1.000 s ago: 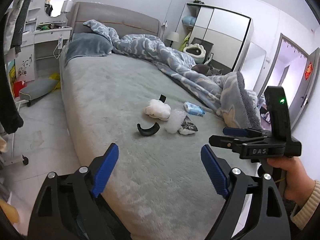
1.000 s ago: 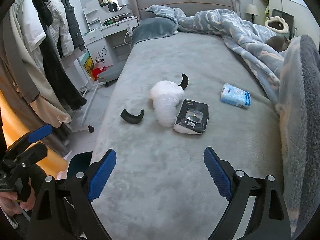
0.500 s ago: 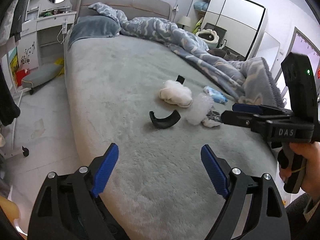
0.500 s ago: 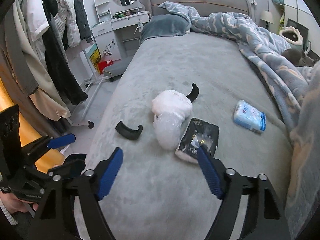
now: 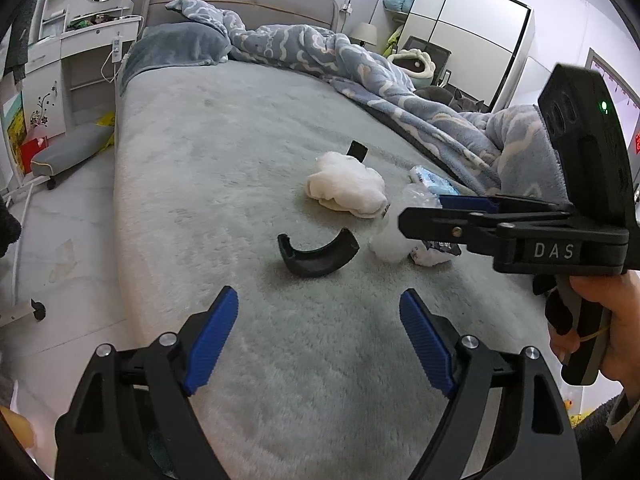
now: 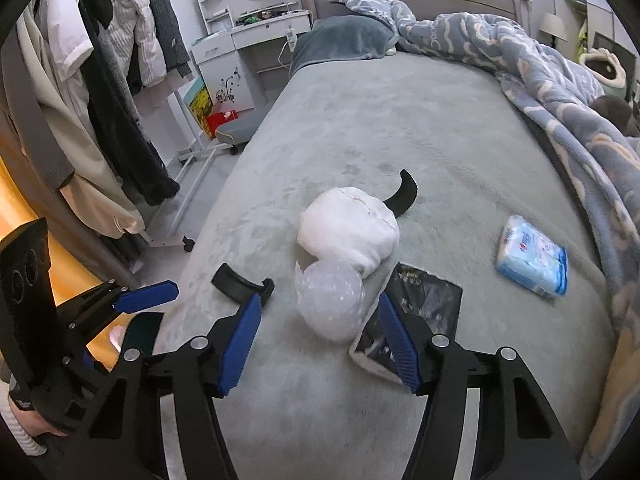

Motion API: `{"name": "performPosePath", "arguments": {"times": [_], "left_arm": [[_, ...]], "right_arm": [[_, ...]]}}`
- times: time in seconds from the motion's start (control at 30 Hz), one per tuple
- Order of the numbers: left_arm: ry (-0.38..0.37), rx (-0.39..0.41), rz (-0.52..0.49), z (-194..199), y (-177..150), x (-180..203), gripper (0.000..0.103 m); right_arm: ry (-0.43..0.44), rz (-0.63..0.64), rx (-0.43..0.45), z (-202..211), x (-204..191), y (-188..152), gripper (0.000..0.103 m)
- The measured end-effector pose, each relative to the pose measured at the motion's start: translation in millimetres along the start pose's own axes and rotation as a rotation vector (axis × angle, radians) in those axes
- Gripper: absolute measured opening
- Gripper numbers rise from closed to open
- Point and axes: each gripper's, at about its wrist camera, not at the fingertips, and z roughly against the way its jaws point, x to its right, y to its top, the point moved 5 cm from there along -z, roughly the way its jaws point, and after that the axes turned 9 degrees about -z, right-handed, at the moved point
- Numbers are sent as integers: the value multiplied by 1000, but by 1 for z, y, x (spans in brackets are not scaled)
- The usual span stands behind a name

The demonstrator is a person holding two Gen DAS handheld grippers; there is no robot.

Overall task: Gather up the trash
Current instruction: 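Grasp the clear crumpled plastic ball with the right gripper, then grasp the black curved plastic piece with the left gripper while the right holds the plastic ball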

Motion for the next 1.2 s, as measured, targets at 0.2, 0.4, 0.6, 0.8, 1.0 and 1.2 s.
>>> {"name": "performPosePath", "arguments": {"times": [0.2, 0.4, 0.6, 0.8, 1.0, 1.2], "left_arm": [[-13, -20, 17, -15, 4, 2, 84], [-15, -33, 72, -25, 7, -2, 80], [-22, -12, 128, -27, 13, -6, 79], [-9, -13, 126, -37, 17, -4, 78], [-6, -18, 173, -49, 23, -8, 74], [14, -25, 198, -53, 25, -16, 56]], "right_arm": [[-9, 2, -25, -13, 3, 6, 42], [-1, -15, -3, -6, 2, 11, 35], [34, -37, 65, 14, -1, 26, 35], [44, -71, 111, 25, 3, 37, 35], [37, -81, 103, 23, 8, 36, 35], [31, -87, 102, 23, 8, 37, 35]]}}
